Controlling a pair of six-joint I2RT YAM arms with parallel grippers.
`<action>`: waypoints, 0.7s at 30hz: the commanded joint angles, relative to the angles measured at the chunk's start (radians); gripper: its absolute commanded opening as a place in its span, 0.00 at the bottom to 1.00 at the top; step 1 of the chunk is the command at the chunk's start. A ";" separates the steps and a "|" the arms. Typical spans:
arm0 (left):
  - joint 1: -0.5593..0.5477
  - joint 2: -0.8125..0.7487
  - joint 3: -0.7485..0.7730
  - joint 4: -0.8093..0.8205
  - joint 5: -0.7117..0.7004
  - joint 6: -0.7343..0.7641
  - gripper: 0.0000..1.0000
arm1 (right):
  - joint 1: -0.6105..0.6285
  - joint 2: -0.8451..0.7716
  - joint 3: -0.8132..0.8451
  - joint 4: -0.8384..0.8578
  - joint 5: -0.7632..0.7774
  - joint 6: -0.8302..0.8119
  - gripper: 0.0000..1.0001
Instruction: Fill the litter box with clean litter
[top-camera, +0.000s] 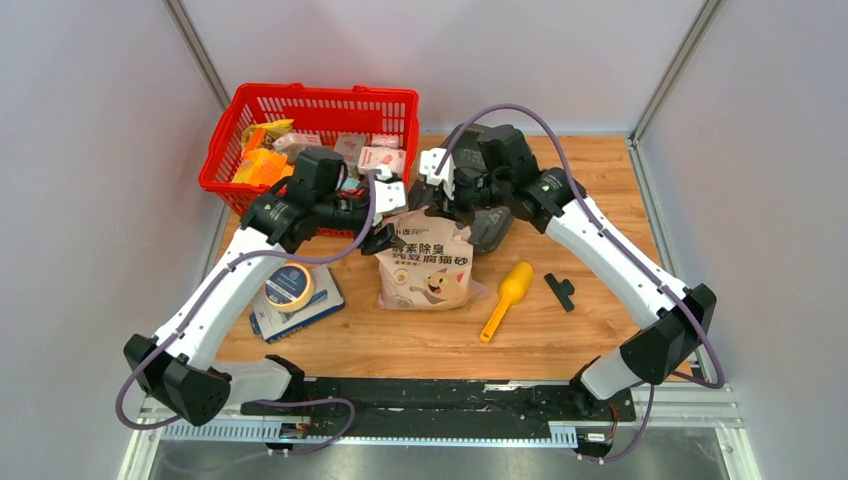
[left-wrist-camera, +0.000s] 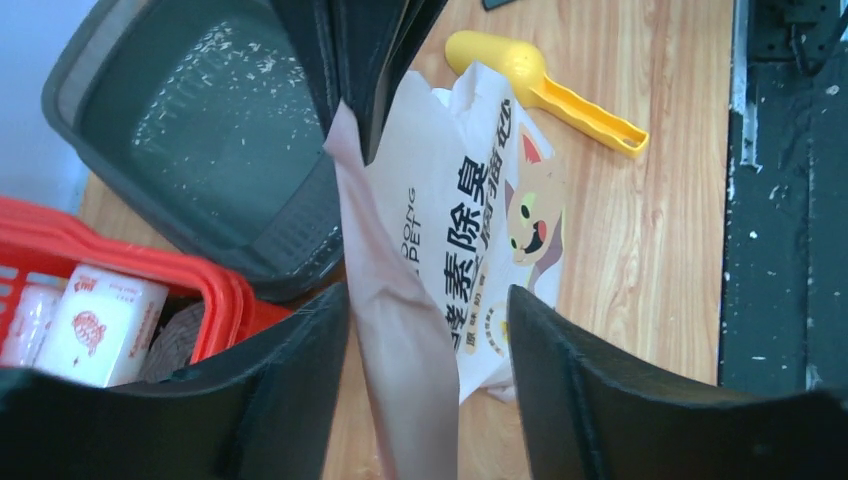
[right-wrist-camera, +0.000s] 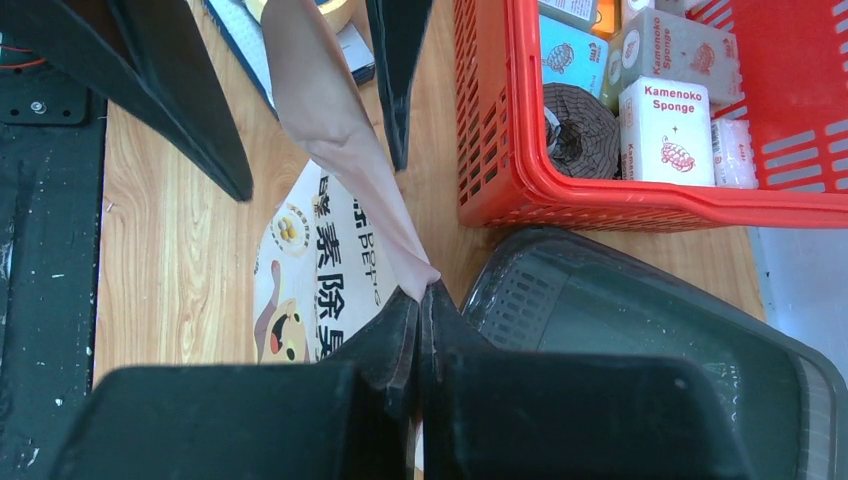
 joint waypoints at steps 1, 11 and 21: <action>-0.028 0.057 0.037 0.039 -0.041 0.019 0.63 | 0.008 -0.017 0.082 0.067 -0.036 0.010 0.00; -0.026 0.064 0.034 0.052 -0.037 -0.099 0.00 | -0.050 -0.083 0.102 0.024 0.076 0.245 0.50; -0.028 -0.198 -0.257 0.448 -0.158 -0.418 0.00 | -0.228 -0.040 0.073 -0.125 0.105 0.702 0.87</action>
